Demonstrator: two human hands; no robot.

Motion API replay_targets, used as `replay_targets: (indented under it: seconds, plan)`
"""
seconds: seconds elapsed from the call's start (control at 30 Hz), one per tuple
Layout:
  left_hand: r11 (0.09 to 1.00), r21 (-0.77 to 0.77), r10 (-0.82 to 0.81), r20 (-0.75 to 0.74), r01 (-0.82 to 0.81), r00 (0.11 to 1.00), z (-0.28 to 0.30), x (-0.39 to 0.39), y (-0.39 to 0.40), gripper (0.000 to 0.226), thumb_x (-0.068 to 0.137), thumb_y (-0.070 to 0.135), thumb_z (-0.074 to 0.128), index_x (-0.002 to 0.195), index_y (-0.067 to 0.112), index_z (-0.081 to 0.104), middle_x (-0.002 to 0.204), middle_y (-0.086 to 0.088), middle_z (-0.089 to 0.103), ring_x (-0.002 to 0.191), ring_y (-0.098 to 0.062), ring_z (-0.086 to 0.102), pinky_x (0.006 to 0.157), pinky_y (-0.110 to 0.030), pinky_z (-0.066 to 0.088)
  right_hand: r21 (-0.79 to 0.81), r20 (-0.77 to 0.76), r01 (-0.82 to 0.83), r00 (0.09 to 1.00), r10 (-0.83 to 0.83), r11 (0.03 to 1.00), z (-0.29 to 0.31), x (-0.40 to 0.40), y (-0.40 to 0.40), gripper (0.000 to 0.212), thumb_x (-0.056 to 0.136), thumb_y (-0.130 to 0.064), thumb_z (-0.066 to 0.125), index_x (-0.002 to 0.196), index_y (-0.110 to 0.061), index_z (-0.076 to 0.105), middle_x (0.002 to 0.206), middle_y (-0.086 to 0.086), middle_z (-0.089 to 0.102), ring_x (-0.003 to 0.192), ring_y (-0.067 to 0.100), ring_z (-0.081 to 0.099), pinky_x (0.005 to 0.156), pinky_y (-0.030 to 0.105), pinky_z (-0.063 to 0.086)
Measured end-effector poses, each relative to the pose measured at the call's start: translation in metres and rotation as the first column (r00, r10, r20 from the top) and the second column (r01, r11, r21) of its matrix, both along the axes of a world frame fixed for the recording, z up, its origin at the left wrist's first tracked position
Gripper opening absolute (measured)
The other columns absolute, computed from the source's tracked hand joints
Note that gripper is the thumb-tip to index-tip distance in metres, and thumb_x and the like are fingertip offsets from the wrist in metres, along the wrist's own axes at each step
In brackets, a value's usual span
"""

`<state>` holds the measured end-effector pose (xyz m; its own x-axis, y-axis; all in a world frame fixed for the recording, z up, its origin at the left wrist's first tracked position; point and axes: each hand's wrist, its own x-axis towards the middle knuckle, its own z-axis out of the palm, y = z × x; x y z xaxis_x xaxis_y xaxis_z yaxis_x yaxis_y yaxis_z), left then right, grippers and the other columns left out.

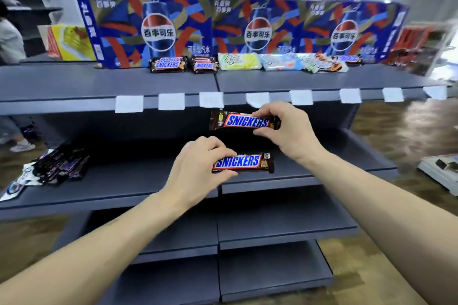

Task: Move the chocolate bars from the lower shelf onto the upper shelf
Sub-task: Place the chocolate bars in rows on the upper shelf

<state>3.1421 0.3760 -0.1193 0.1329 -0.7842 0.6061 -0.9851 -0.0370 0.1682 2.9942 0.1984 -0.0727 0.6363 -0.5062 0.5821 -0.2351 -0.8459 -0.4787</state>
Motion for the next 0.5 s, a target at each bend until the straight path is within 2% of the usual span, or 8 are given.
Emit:
replay_targets:
  seconds: [0.13,0.3,0.5]
  plan:
    - [0.996,-0.054,-0.066,0.024,0.067,0.998,0.031,-0.018,-0.037,0.038,0.072,0.047,0.077,0.106,0.031,0.069,0.098,0.016,0.059,0.088,-0.007,0.051,0.078,-0.03,0.044,-0.061,0.031,0.04,0.999,-0.038,0.997,0.035,-0.018,-0.038,0.033,0.073,-0.016,0.084,0.102,-0.02,0.071,0.098,-0.007,0.068,0.093,0.012,0.06,0.086,0.025,0.046]
    - [0.989,-0.076,-0.128,0.03,0.13,0.991,0.06,-0.024,-0.087,0.04,0.073,0.048,0.077,0.107,0.029,0.068,0.099,0.014,0.061,0.092,-0.009,0.053,0.08,-0.035,0.046,-0.1,-0.003,0.072,0.997,-0.073,0.992,0.061,-0.031,-0.084,0.033,0.075,-0.016,0.083,0.105,-0.02,0.071,0.096,-0.008,0.067,0.088,0.007,0.058,0.078,0.016,0.042]
    - [0.979,-0.162,-0.126,0.017,0.127,0.992,0.081,-0.009,-0.148,0.04,0.074,0.042,0.077,0.109,0.025,0.067,0.104,0.013,0.064,0.096,-0.01,0.054,0.083,-0.035,0.048,-0.101,-0.044,0.167,0.984,-0.172,0.981,0.07,-0.043,-0.155,0.035,0.08,-0.017,0.079,0.113,-0.019,0.069,0.105,-0.006,0.065,0.096,0.009,0.056,0.082,0.02,0.041]
